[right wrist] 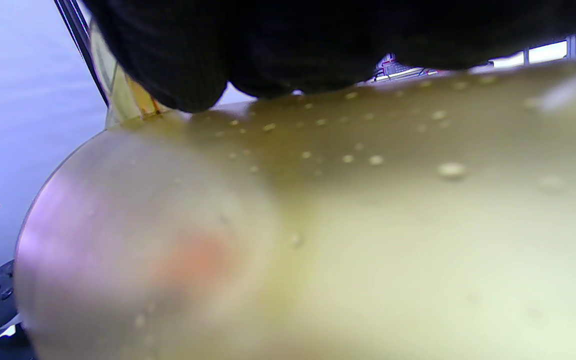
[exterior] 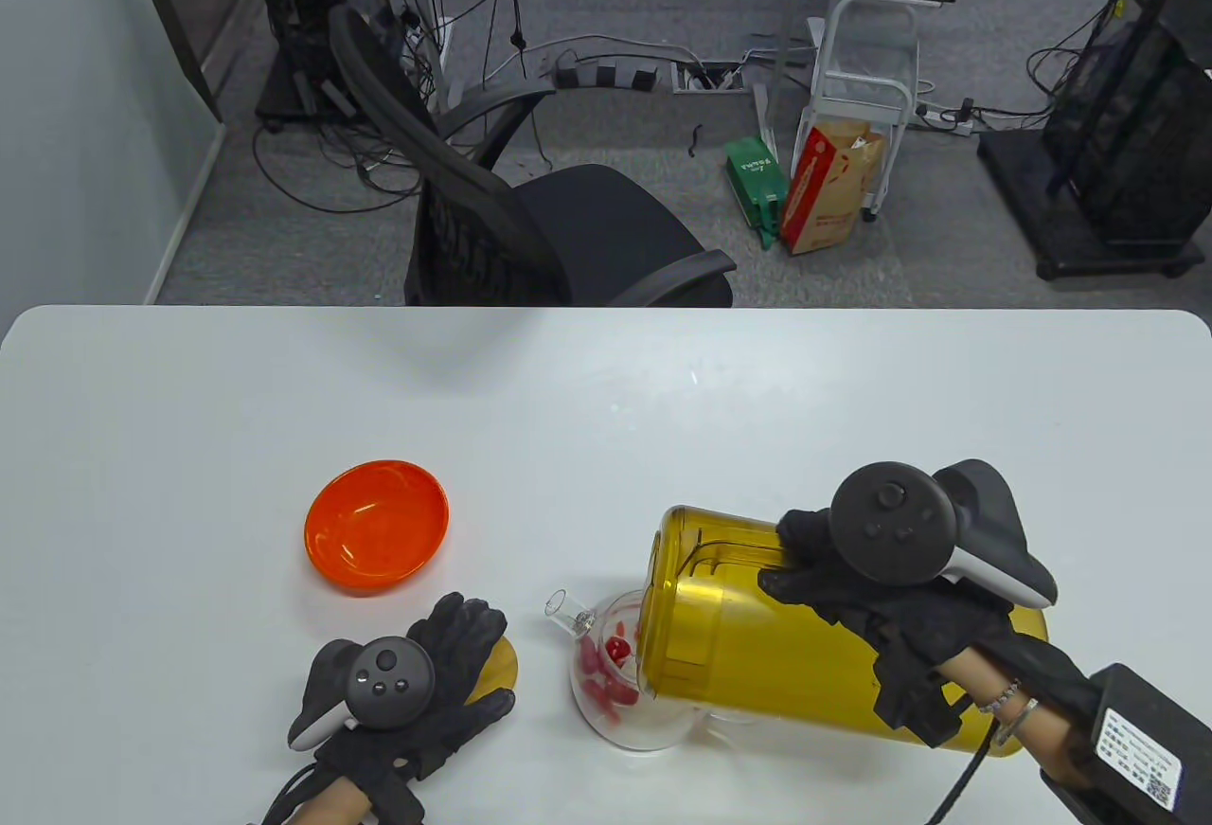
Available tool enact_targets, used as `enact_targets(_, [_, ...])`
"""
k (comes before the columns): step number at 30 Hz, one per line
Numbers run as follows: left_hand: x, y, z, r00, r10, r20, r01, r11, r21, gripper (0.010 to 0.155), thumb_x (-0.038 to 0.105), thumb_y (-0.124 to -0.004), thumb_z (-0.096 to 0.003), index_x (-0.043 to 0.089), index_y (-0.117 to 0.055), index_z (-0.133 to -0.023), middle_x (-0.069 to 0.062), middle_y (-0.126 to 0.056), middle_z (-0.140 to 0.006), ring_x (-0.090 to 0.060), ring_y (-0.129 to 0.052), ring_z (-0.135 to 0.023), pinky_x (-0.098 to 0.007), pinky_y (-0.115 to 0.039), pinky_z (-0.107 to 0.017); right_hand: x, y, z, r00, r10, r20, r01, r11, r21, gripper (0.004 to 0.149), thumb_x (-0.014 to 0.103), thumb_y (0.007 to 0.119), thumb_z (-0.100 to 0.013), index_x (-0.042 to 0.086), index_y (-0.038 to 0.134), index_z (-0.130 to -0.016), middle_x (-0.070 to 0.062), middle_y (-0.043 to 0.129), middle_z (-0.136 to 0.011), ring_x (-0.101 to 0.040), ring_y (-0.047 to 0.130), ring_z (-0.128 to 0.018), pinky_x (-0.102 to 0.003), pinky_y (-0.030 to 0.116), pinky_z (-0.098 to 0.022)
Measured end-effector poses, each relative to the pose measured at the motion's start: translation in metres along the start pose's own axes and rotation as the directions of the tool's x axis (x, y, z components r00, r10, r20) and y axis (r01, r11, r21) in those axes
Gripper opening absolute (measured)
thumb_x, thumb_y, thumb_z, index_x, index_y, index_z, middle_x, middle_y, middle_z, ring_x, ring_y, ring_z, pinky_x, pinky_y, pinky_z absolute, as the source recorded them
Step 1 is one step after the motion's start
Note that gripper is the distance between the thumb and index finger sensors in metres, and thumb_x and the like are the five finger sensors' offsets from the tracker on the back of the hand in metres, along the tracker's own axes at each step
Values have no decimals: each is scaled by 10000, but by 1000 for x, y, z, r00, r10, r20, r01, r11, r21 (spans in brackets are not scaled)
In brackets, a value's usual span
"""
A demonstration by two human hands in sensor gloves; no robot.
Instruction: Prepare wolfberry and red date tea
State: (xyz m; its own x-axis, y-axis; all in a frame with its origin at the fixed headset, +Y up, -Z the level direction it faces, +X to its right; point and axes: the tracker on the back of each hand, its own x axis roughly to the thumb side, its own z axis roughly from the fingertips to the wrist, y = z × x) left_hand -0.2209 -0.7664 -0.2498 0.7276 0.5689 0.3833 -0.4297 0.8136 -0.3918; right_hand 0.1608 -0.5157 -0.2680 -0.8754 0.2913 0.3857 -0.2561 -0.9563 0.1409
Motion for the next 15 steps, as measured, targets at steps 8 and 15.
enact_targets(8, [0, 0, 0, 1000, -2, 2, 2, 1000, 2, 760, 519, -660, -590, 132, -283, -1125, -197, -282, -1214, -426, -164, -1110, -603, -216, -730, 1, 0, -1, 1000, 5, 1, -5, 1000, 1, 388, 446, 878, -486, 92, 913, -640, -110, 944, -370, -251, 907, -227, -519, 784, -314])
enact_targets(15, [0, 0, 0, 1000, -2, 3, 2, 1000, 4, 760, 518, -660, -590, 132, -282, -1125, -198, -282, -1214, -426, -164, -1110, -603, -216, -731, 1, 0, -1, 1000, 7, 2, -7, 1000, 2, 387, 446, 878, -487, 93, 913, -641, -109, 944, -371, -251, 907, -229, -520, 784, -315])
